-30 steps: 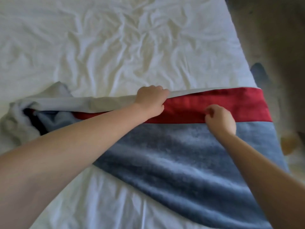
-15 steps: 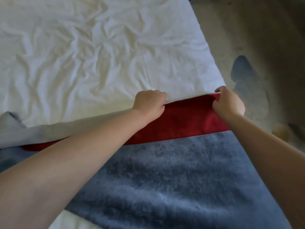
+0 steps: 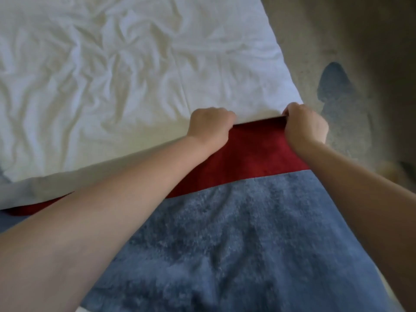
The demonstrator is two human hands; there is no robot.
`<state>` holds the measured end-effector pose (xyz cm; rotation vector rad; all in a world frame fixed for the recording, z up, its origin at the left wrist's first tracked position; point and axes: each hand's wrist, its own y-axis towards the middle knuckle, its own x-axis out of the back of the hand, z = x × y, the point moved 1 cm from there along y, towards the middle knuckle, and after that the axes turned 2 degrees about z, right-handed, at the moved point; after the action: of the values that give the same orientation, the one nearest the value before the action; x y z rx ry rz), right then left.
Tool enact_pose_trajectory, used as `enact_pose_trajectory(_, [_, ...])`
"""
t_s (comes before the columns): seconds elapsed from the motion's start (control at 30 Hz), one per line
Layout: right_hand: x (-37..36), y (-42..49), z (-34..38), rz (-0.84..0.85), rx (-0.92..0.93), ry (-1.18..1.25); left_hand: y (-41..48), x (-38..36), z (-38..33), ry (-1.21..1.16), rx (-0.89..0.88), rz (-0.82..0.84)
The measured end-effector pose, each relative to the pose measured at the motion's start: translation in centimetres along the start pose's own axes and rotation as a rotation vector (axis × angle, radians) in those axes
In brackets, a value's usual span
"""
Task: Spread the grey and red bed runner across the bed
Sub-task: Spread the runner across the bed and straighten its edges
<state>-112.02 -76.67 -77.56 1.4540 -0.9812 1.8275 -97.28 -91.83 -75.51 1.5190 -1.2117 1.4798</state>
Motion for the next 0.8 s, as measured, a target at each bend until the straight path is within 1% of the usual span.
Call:
enact_pose_trajectory(0.1, [-0.4, 1.5, 0.7, 0.017, -0.099, 0.189, 0.9, 0.3, 1.6, 0.008, 0.065, -0.020])
enact_pose_trajectory(0.17, [-0.5, 1.5, 0.5, 0.043, -0.119, 0.223, 1.0, -0.1, 2.2, -0.025, 0.069, 0.017])
enact_pose_trajectory(0.27, [-0.2, 1.1, -0.8, 0.066, -0.045, 0.087, 0.7, -0.7, 2.2, -0.138, 0.000, 0.021])
enact_pose_trajectory(0.33, [0.0, 0.8, -2.2, 0.101, 0.028, -0.013, 0.7, -0.9, 2.2, -0.170, -0.033, 0.012])
enact_pose_trajectory(0.5, [0.3, 1.2, -4.8, 0.121, 0.149, -0.204, 1.6, -1.3, 1.4, -0.208, -0.023, 0.010])
enact_pose_trajectory(0.57, [0.7, 2.3, -5.0, 0.098, 0.180, -0.248, 2.1, -1.4, 0.6, -0.187, -0.030, 0.013])
enact_pose_trajectory(0.63, [1.3, 3.6, -4.8, 0.006, 0.174, -0.244, 2.6, -1.3, 0.1, -0.125, -0.029, -0.029])
enact_pose_trajectory(0.7, [1.7, 4.5, -4.4, -0.083, 0.111, -0.171, 3.1, -0.9, 0.3, -0.113, 0.025, -0.084])
enact_pose_trajectory(0.73, [1.7, 4.8, -4.1, -0.096, 0.072, -0.133, 3.3, -0.8, 0.5, -0.123, 0.056, -0.094])
enact_pose_trajectory(0.77, [1.4, 4.8, -3.8, -0.067, 0.046, -0.106, 3.4, -0.8, 0.7, -0.128, 0.078, -0.082])
enact_pose_trajectory(0.8, [1.0, 4.7, -3.3, 0.005, 0.034, -0.091, 3.5, -0.9, 1.0, -0.125, 0.087, -0.053])
